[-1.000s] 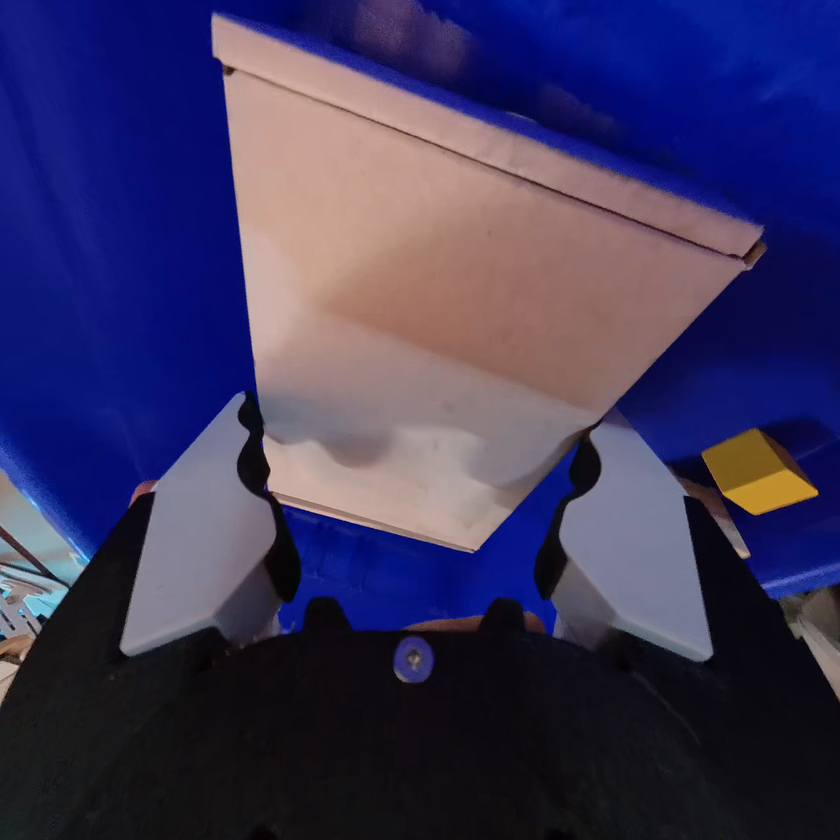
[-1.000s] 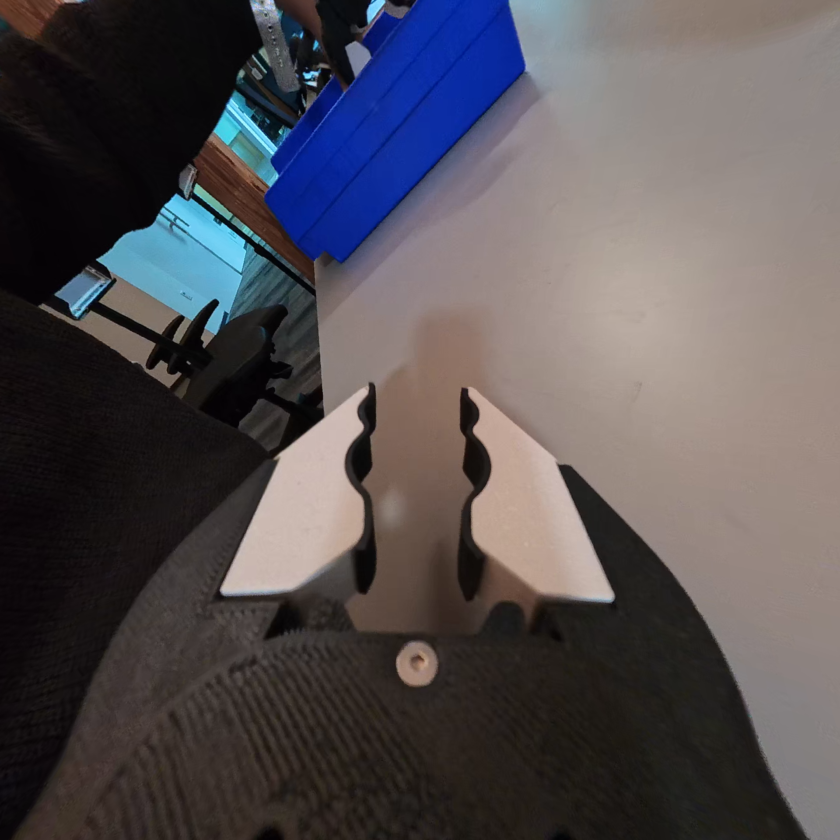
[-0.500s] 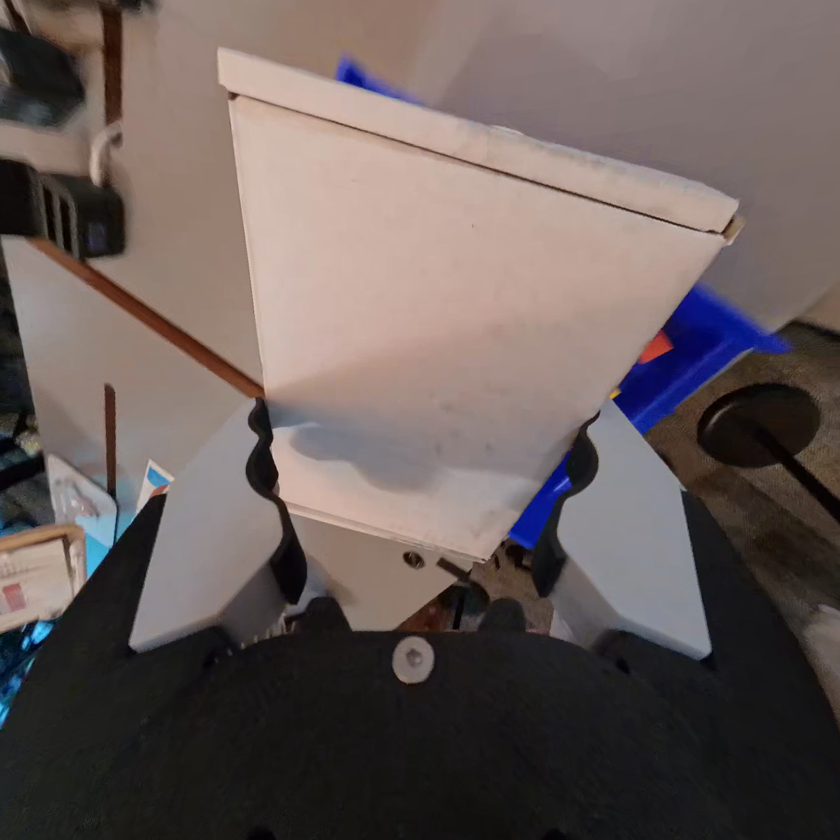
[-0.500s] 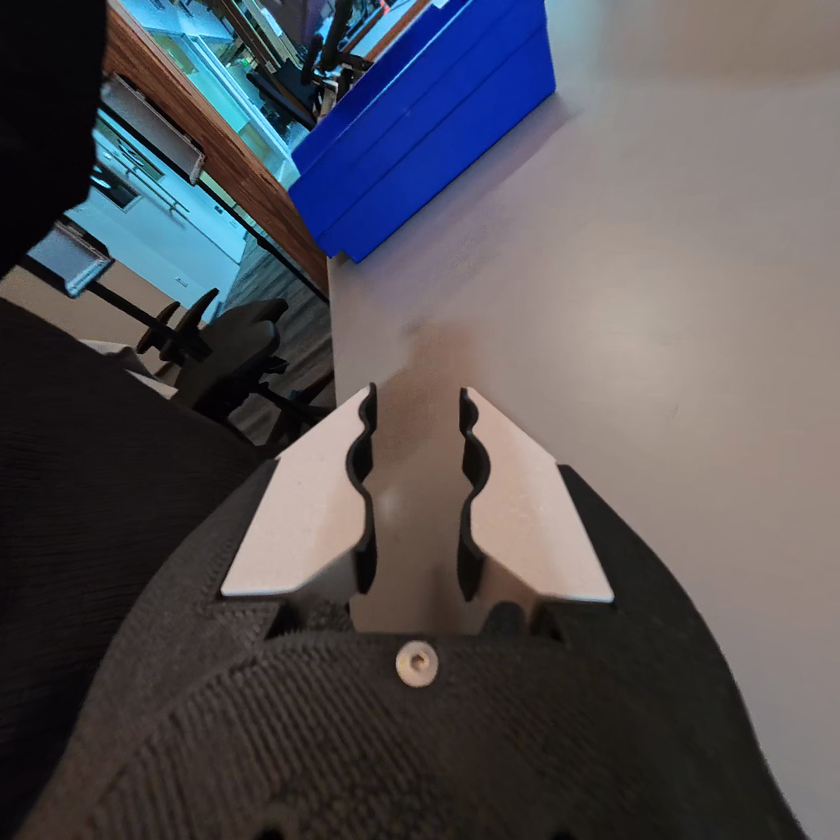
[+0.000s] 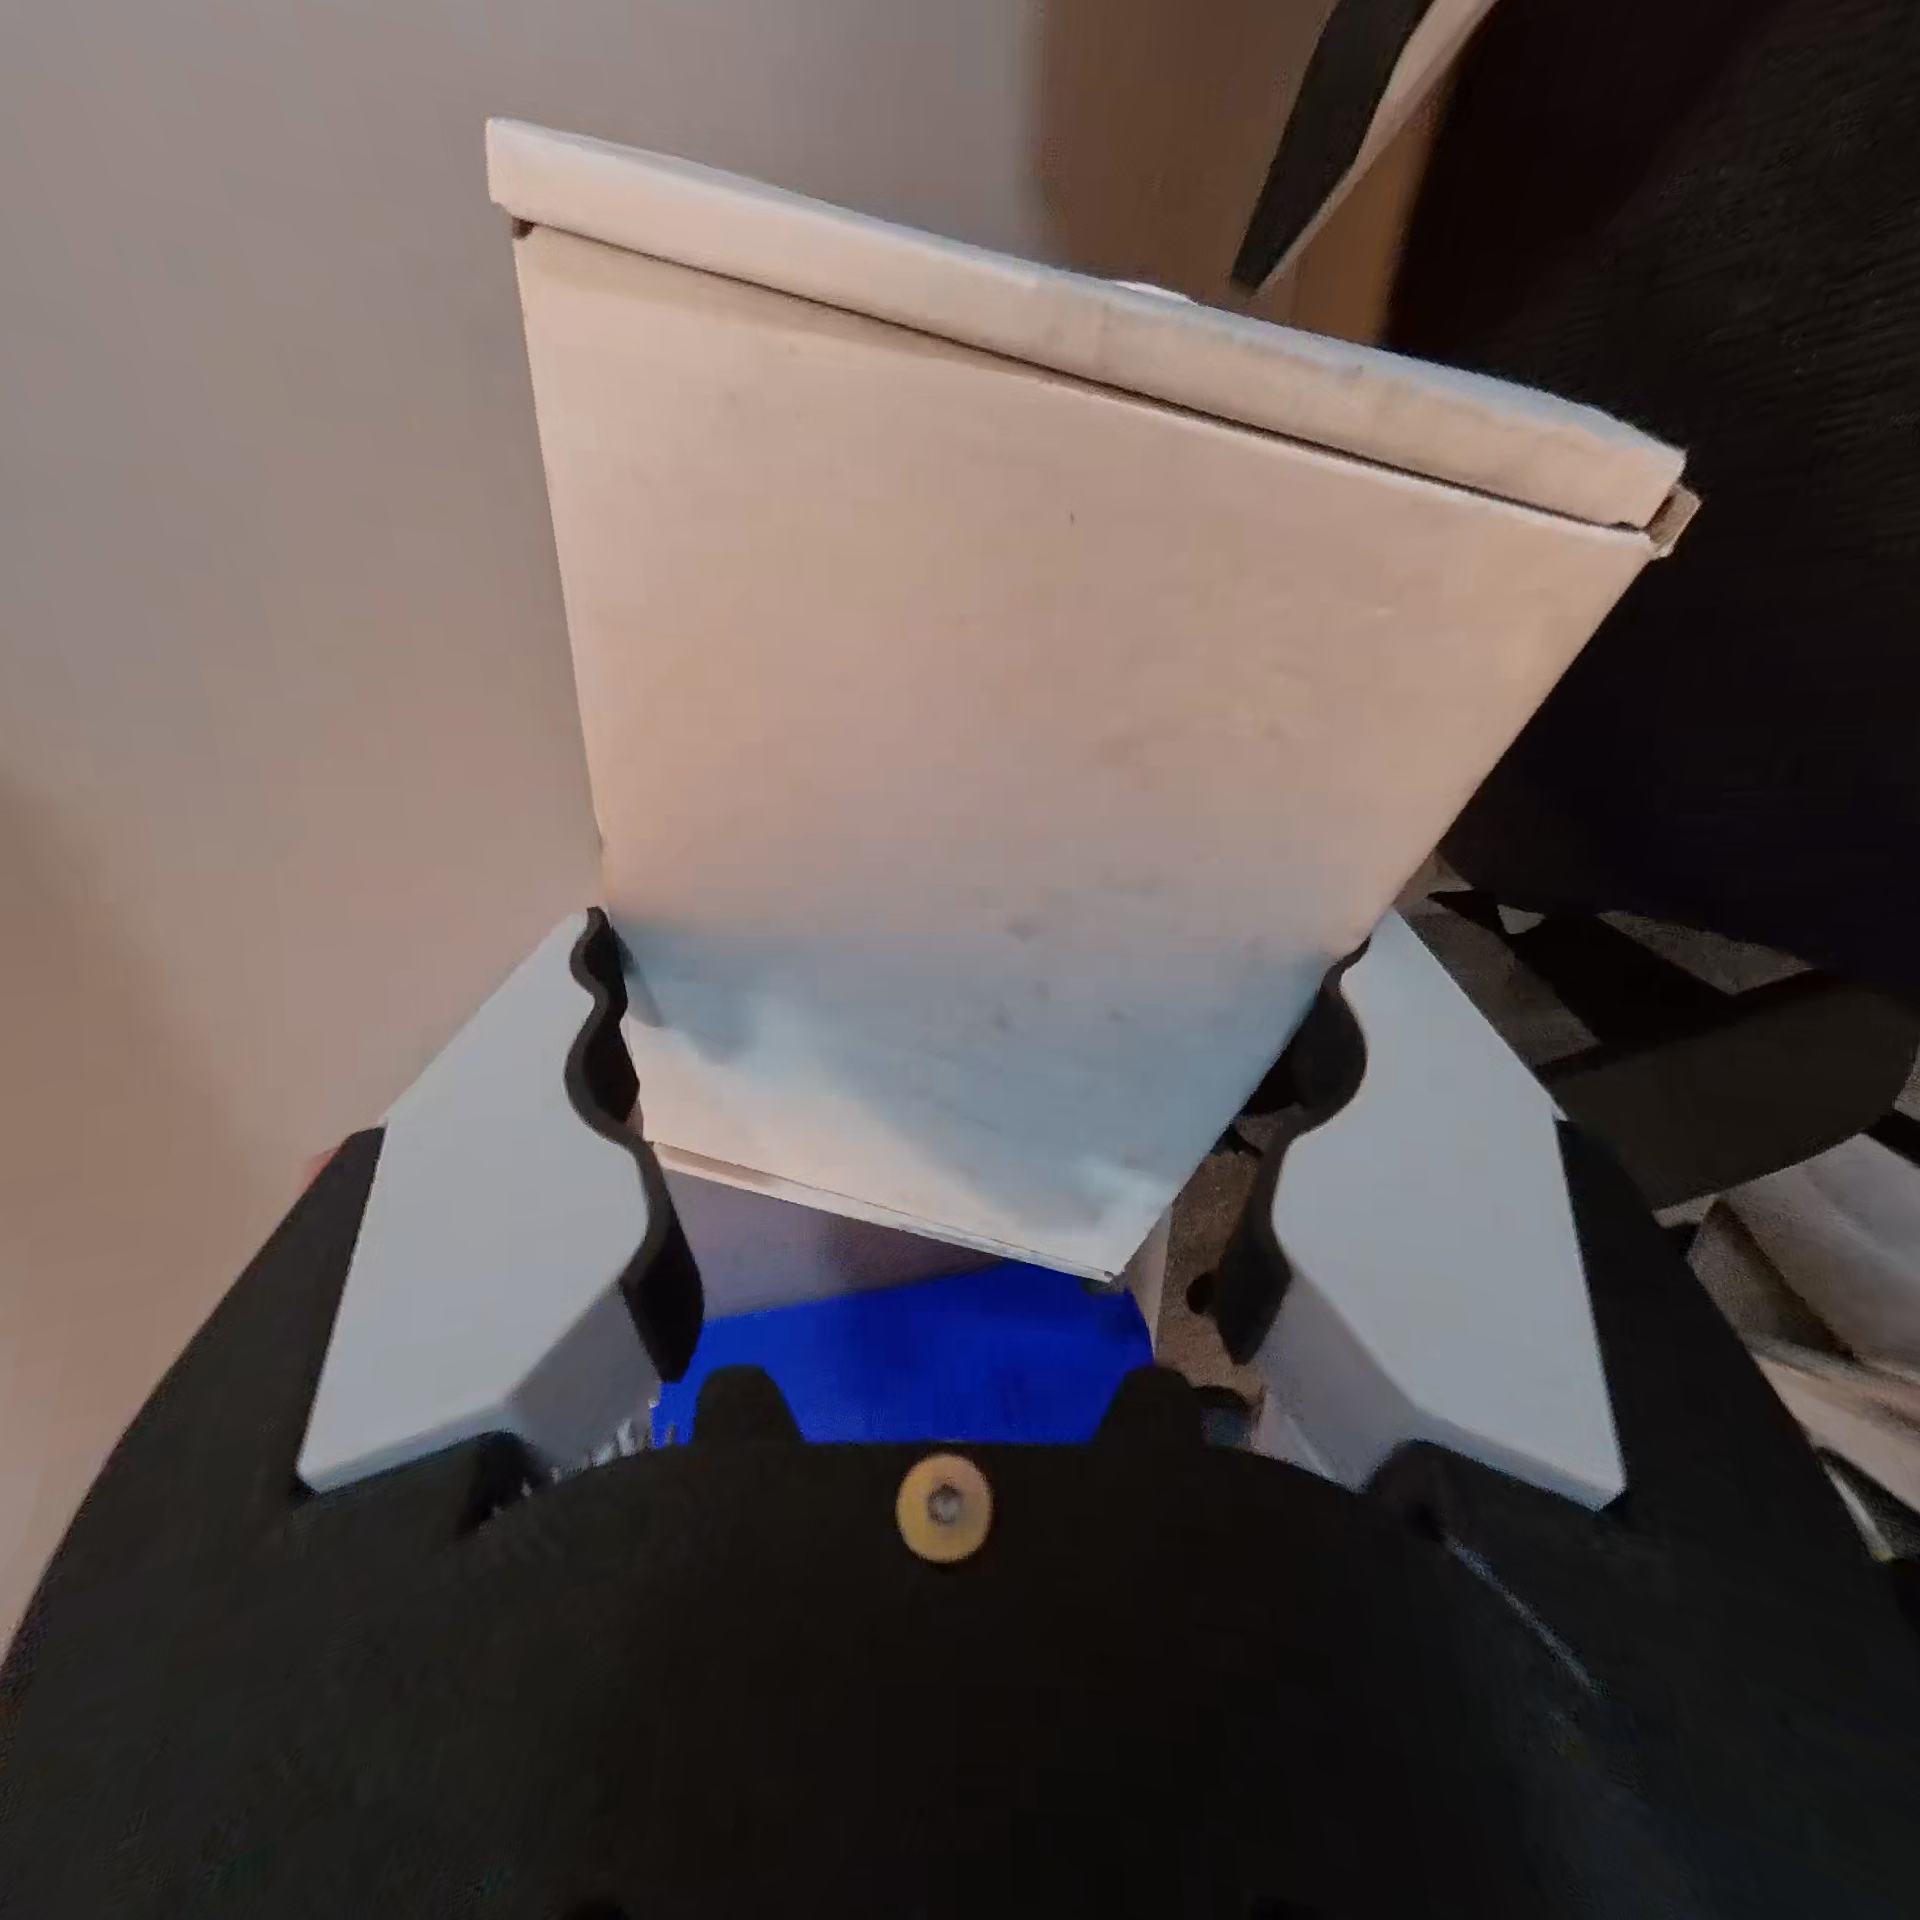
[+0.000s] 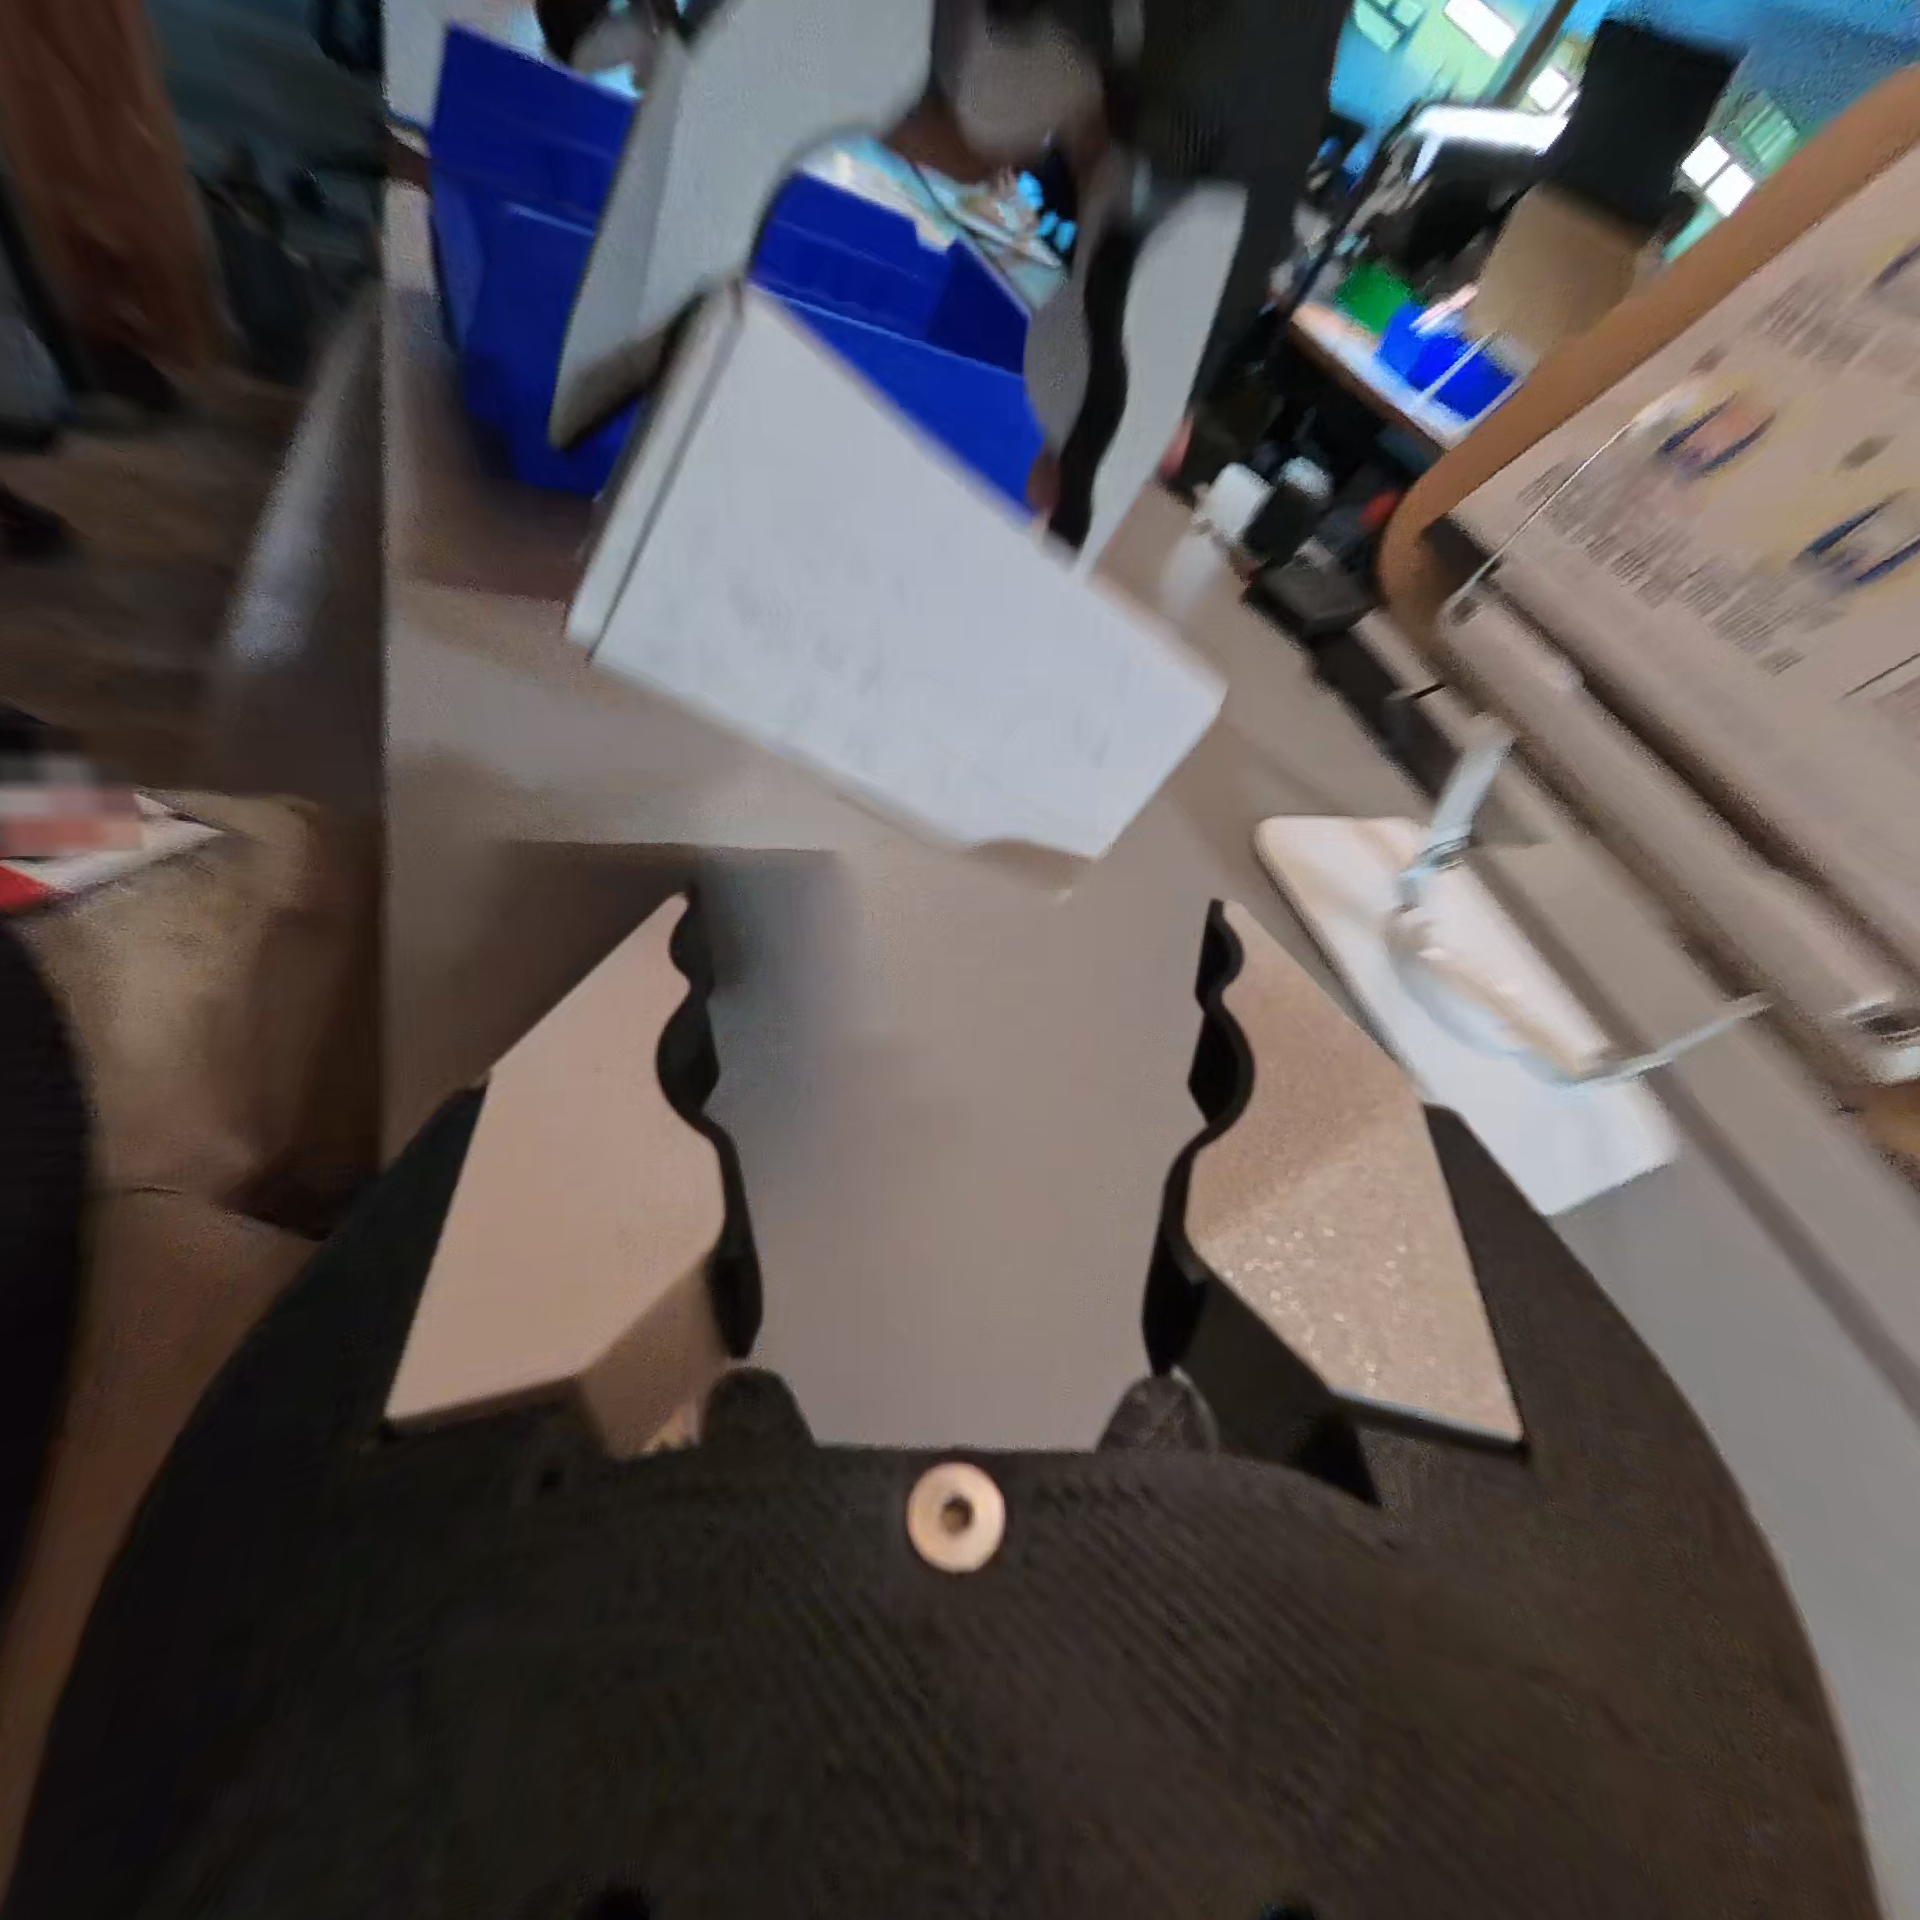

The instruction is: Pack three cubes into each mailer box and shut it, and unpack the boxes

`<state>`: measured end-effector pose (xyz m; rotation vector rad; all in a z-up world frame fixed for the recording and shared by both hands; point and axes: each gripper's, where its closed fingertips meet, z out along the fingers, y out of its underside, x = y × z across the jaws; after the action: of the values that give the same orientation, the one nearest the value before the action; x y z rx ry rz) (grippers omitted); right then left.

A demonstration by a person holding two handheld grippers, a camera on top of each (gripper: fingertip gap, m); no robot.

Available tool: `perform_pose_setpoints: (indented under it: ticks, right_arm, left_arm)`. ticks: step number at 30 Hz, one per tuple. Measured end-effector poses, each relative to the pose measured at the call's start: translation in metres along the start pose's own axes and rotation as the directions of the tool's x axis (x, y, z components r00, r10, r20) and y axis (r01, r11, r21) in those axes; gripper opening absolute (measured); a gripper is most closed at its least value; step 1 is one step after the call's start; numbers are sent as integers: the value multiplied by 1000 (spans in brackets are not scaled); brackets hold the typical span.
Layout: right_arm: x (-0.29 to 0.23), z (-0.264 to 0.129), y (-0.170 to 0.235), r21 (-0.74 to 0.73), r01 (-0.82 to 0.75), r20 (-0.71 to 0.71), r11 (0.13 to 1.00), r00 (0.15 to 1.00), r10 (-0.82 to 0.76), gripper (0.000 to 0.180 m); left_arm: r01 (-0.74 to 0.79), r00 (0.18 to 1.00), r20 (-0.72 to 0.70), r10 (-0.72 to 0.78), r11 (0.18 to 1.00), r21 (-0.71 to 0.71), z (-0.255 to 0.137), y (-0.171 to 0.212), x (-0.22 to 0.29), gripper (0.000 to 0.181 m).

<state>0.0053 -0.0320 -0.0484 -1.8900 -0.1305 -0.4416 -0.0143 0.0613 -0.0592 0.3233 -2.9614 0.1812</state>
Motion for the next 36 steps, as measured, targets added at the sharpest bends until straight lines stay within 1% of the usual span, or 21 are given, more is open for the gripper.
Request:
perform_pose_setpoints:
  ticks: [2, 4, 6, 8, 11, 13, 14, 17, 19, 22, 25, 27, 28, 30, 32, 34, 36]
  right_arm:
    - [0, -4, -4, -7, 126, -45, 992, 991, -126, 95]
    - [-8, -5, 7, -75, 218, -3, 973, 976, -219, 101]
    - [-15, -5, 19, -127, 307, 34, 943, 952, -305, 95]
    - [-23, -4, 27, -152, 397, 72, 905, 918, -391, 93]
    - [-35, 0, 32, -161, 505, 96, 848, 863, -496, 82]
    - [-39, 3, 33, -160, 560, 77, 813, 828, -556, 68]
    - [-40, 3, 34, -160, 572, 76, 805, 820, -568, 68]
    - [-39, 5, 43, -186, 571, 99, 799, 820, -563, 67]
    - [-33, 5, 49, -225, 564, 100, 795, 825, -557, 66]
    - [-23, 3, 53, -241, 502, 94, 831, 864, -494, 66]
    - [-12, -2, 55, -227, 395, 86, 890, 919, -386, 65]
    - [-7, -4, 53, -202, 313, 82, 928, 950, -302, 65]
    - [-5, -4, 52, -187, 273, 82, 944, 962, -262, 66]
    - [-2, -5, 49, -164, 195, 83, 967, 979, -184, 65]
    - [1, -6, 47, -150, 130, 85, 980, 989, -118, 65]
    - [4, -6, 45, -134, 72, 87, 988, 994, -60, 65]
    - [3, -7, 40, -113, 25, 100, 993, 995, -13, 65]
  left_arm:
    - [-42, 998, -50, 41, 999, -17, 21, -20, 4, 131]
    - [-82, 995, -69, 78, 995, -51, 35, -30, 2, 131]
    - [-88, 993, -88, 82, 994, -72, 44, -36, -1, 130]
    - [-82, 990, -120, 75, 995, -58, 49, -44, -1, 129]
    - [-75, 987, -148, 70, 997, -33, 51, -54, -3, 128]
    - [-64, 981, -182, 64, 998, 5, 52, -63, -1, 128]
    - [-74, 981, -183, 72, 997, -3, 55, -62, -1, 128]
    - [-51, 980, -191, 50, 999, 3, 62, -62, -5, 128]
    - [-57, 988, -139, 65, 997, 60, 61, -68, -14, 125]
    - [-92, 996, 22, 90, 976, 197, 43, -78, -31, 125]
    - [-116, 979, 199, 46, 925, 361, 12, -85, -44, 112]
    - [-169, 952, 306, 23, 871, 461, -9, -87, -42, 103]
    - [-193, 939, 345, 15, 851, 488, -15, -86, -38, 101]
    - [-244, 900, 436, 10, 840, 485, -17, -82, -29, 101]
    - [-286, 847, 532, 0, 843, 456, -13, -77, -21, 105]
    - [-306, 822, 569, -11, 834, 458, -8, -77, -11, 110]
    - [-320, 792, 610, -38, 825, 466, -5, -77, -9, 107]
